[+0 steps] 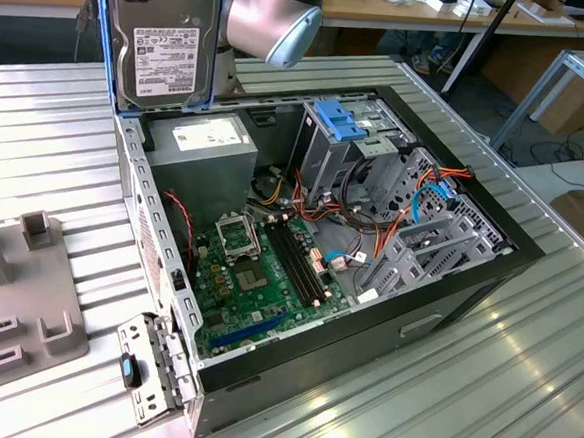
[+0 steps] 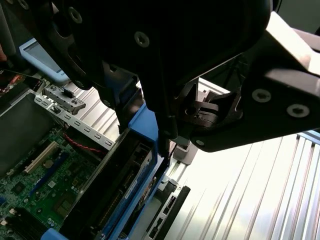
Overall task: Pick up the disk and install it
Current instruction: 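Pick up the disk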
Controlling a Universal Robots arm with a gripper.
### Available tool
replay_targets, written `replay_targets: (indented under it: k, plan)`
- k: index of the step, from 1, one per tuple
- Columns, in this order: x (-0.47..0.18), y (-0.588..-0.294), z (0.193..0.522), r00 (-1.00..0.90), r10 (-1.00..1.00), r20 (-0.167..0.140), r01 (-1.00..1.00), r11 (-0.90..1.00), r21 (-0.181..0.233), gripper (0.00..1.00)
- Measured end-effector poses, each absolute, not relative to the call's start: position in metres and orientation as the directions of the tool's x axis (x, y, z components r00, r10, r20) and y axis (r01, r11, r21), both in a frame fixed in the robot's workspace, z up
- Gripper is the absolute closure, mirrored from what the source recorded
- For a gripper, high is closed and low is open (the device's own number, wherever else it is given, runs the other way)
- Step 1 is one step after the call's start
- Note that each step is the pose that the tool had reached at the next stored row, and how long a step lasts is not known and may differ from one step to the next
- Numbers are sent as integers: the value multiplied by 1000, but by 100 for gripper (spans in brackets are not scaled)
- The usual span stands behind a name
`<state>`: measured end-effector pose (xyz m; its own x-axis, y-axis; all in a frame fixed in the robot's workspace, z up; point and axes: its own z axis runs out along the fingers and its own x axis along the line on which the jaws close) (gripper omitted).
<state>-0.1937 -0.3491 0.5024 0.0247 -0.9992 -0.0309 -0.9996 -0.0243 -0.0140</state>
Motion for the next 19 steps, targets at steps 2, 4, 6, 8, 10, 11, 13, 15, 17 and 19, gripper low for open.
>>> replay_targets:
  k: [2,4,6,8,10,11,13,15,17,19]
  plan:
    - [-189,-349,502,25,-999,-31,-1000,-24,-14,63]
    - [-181,-349,502,25,-999,-31,-1000,-24,-14,63]
    - [-177,-349,502,25,-999,-31,-1000,-24,-14,63]
    - [-172,-349,502,25,-999,-31,-1000,-24,-14,63]
    - [-169,-349,502,25,-999,-31,-1000,-24,-14,63]
    - [-169,-349,502,25,-999,-31,-1000,-24,-14,63]
    - [-169,-349,502,25,-999,-31,-1000,-24,-14,63]
    - [-169,-349,502,25,-999,-31,-1000,-24,-14,63]
    - [-169,-352,502,25,-999,-31,-1000,-24,-14,63]
    - [-169,-360,502,25,-999,-31,-1000,-24,-14,63]
